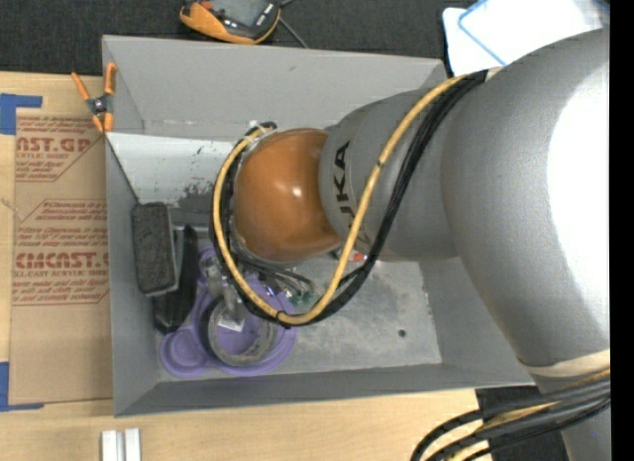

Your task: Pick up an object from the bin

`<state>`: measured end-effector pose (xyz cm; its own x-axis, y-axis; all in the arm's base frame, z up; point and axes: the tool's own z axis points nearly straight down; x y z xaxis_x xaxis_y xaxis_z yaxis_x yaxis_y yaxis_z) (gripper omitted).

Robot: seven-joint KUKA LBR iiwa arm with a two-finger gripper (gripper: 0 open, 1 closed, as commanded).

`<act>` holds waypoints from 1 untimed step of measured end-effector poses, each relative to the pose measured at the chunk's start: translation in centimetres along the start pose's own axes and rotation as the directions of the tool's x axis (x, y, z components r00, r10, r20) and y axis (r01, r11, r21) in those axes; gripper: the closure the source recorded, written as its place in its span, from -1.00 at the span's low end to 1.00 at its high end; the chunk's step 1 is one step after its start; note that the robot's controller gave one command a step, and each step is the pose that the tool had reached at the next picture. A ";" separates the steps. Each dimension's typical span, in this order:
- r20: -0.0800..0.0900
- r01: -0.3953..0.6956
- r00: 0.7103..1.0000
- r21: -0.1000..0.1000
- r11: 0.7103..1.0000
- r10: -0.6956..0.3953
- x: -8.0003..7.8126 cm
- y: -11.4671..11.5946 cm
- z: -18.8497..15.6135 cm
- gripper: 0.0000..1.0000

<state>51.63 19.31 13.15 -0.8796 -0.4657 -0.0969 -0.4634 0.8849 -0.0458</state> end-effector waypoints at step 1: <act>0.001 0.221 0.975 -0.001 0.975 -0.221 -0.6 -2.0 -6.8 1.00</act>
Offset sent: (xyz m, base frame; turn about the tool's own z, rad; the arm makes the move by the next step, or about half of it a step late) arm 0.0000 0.0000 0.0000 0.0000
